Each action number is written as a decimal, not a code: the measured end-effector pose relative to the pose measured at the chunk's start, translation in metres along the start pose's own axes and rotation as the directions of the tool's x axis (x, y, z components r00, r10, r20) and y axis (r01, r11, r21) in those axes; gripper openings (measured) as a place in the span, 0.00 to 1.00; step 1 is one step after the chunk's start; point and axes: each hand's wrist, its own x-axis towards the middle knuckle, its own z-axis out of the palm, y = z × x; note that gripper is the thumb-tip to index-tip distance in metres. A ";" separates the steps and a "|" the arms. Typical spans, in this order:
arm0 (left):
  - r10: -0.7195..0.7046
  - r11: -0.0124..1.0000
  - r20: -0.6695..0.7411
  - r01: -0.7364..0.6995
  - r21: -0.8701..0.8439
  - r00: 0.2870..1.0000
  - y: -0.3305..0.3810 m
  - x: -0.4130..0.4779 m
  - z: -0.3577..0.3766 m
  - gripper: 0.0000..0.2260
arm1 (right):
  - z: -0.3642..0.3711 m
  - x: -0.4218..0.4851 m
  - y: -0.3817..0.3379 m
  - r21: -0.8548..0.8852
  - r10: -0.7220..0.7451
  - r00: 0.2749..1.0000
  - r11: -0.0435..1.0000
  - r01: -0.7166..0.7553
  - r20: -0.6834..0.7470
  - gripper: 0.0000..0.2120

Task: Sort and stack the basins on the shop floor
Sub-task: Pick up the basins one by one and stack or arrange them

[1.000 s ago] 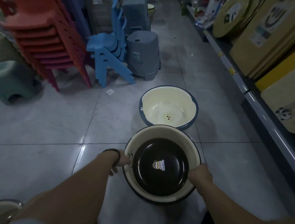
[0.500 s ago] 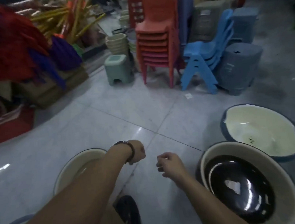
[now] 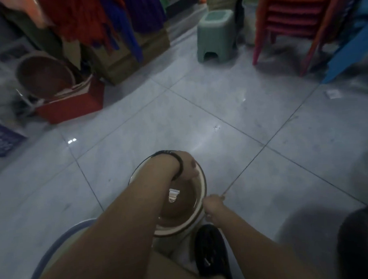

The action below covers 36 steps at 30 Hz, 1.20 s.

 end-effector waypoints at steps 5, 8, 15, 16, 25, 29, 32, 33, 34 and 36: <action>-0.029 0.999 -0.017 0.028 -0.035 0.999 -0.005 0.002 -0.015 0.22 | 0.020 0.018 -0.002 0.150 0.012 0.999 0.989 -0.017 0.036 0.09; -0.070 0.997 0.000 0.070 -0.038 0.998 -0.006 0.003 -0.019 0.24 | 0.017 0.011 -0.008 0.112 -0.065 0.998 0.992 0.065 0.000 0.10; -0.157 0.987 0.121 0.159 -0.004 0.980 0.004 -0.005 -0.012 0.25 | -0.056 -0.039 -0.016 0.175 -0.203 0.979 0.963 0.205 -0.030 0.11; -0.155 0.988 0.095 0.156 -0.001 0.983 0.008 -0.007 -0.010 0.25 | -0.070 -0.052 -0.017 0.194 -0.229 0.973 0.953 0.232 -0.038 0.14; -0.248 0.953 -0.291 0.179 -0.243 0.924 0.083 -0.028 -0.005 0.42 | -0.216 -0.177 -0.004 0.306 -0.374 0.857 0.820 0.484 -0.355 0.07; -0.213 0.835 -0.255 0.041 -0.548 0.943 0.153 -0.038 -0.003 0.45 | -0.284 -0.233 0.023 0.393 -0.348 0.785 0.719 0.574 -0.512 0.08; -0.026 0.561 -0.104 -0.072 -0.825 0.994 0.215 -0.057 -0.001 0.30 | -0.327 -0.272 0.051 0.467 -0.285 0.728 0.611 0.639 -0.623 0.09; 0.039 0.471 -0.102 -0.108 -0.876 0.994 0.236 -0.064 0.002 0.26 | -0.339 -0.283 0.063 0.496 -0.254 0.717 0.573 0.652 -0.649 0.09; 0.103 0.398 -0.116 -0.147 -0.905 0.988 0.258 -0.071 0.007 0.23 | -0.351 -0.293 0.075 0.522 -0.221 0.707 0.536 0.664 -0.672 0.09; 0.235 0.289 -0.137 -0.203 -0.936 0.962 0.301 -0.085 0.021 0.23 | -0.370 -0.309 0.101 0.560 -0.164 0.688 0.463 0.687 -0.707 0.09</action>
